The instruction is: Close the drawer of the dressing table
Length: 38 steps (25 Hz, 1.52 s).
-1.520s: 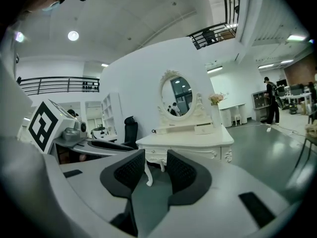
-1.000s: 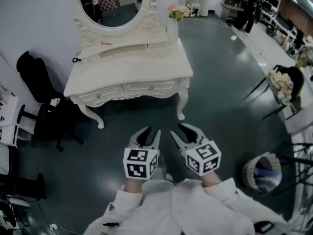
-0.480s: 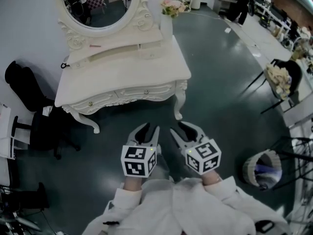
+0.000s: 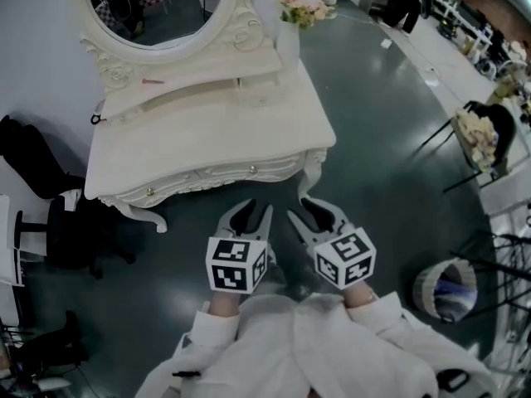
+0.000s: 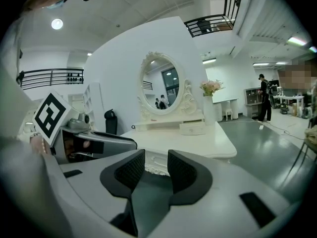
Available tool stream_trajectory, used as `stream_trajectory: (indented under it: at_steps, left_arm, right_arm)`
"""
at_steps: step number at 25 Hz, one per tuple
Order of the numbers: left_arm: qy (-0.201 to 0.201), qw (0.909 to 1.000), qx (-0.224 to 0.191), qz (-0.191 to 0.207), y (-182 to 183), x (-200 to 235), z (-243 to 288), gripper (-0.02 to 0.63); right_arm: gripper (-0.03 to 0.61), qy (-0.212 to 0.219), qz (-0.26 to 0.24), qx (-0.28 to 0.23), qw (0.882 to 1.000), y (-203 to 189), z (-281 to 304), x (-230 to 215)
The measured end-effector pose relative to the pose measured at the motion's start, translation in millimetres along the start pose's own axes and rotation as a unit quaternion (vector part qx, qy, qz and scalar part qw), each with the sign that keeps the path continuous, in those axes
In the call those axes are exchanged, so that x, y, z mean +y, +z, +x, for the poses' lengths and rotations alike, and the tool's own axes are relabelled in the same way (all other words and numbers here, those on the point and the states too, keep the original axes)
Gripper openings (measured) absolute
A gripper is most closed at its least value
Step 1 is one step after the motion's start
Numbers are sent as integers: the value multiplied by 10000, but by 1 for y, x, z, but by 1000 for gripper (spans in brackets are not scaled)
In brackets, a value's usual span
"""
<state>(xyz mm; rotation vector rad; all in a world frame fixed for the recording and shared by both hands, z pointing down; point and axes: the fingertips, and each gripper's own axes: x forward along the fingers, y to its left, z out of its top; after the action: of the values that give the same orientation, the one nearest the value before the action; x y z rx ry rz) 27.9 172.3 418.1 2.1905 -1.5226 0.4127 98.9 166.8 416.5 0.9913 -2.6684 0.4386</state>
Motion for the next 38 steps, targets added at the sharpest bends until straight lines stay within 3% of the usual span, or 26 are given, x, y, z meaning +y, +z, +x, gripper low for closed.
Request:
stream_trajectory:
  at_steps: [7, 18, 33, 38]
  left_arm:
    - [-168, 9997, -9, 158, 37, 46, 42, 106]
    - [-421, 9985, 15, 361, 74, 91, 88, 106]
    - [-693, 9969, 357, 95, 41, 97, 98, 106]
    - [-605, 9975, 351, -16, 42, 111, 102, 106]
  right_arm:
    - [130, 28, -81, -6, 10000, 30, 63, -17]
    - [130, -371, 81, -79, 9992, 62, 119, -54]
    - [130, -701, 307, 293, 9966, 32, 121, -59]
    - [130, -602, 256, 361, 9972, 33, 136, -62]
